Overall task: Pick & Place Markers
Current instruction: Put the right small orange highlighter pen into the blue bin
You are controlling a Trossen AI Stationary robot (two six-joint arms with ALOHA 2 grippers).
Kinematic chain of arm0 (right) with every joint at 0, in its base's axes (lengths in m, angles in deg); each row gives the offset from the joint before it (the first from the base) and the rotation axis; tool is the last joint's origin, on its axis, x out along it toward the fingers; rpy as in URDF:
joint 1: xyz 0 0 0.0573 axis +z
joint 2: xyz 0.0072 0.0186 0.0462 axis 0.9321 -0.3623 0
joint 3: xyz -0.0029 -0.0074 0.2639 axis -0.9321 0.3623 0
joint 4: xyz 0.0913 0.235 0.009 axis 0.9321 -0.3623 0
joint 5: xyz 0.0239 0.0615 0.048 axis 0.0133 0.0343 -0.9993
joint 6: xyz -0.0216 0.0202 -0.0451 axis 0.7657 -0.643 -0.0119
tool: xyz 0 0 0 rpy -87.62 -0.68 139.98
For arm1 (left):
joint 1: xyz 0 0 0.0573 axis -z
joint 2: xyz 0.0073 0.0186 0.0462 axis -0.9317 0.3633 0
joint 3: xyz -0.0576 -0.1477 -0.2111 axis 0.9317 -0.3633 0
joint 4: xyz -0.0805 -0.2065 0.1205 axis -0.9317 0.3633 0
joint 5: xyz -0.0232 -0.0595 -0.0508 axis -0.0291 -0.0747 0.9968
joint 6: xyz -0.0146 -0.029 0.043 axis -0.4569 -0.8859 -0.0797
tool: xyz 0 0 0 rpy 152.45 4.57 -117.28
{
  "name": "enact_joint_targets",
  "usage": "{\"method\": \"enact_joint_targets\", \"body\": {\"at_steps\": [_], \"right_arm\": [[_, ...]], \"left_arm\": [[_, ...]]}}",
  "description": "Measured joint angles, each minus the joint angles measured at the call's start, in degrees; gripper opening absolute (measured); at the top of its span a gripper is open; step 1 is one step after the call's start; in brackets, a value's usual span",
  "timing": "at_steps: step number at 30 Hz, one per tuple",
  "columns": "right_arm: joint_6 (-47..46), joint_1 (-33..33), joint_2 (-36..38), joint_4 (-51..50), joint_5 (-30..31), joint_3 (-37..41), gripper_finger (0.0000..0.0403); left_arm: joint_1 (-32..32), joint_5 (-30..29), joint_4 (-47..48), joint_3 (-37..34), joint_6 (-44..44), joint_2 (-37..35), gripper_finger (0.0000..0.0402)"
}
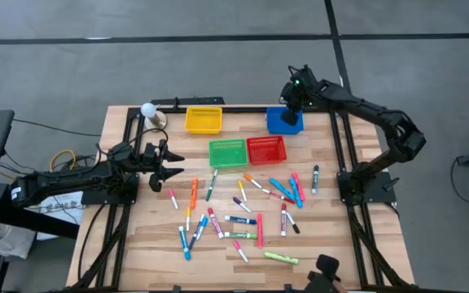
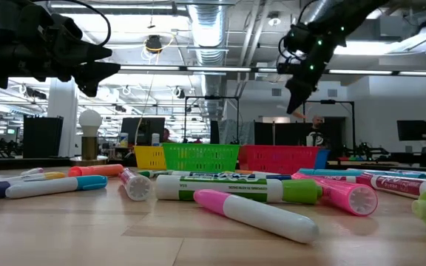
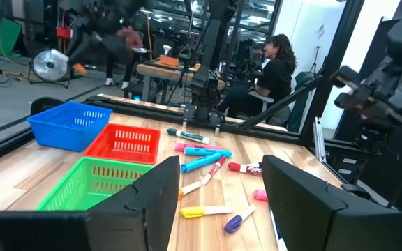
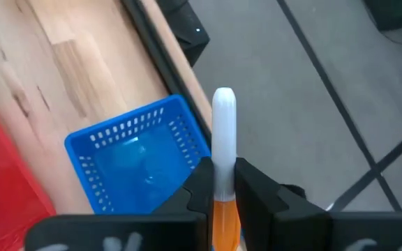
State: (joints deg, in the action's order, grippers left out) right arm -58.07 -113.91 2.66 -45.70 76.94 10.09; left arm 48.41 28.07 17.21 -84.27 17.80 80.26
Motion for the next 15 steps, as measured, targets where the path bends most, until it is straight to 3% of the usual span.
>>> {"method": "enact_joint_targets", "body": {"at_steps": [15], "right_arm": [[0.52, -0.52, -2.1, 16.14, -2.43, 12.47, 0.0039]], "left_arm": [[0.0, 0.0, -0.02, 0.0, 0.0, 0.02, 0.0204]]}}
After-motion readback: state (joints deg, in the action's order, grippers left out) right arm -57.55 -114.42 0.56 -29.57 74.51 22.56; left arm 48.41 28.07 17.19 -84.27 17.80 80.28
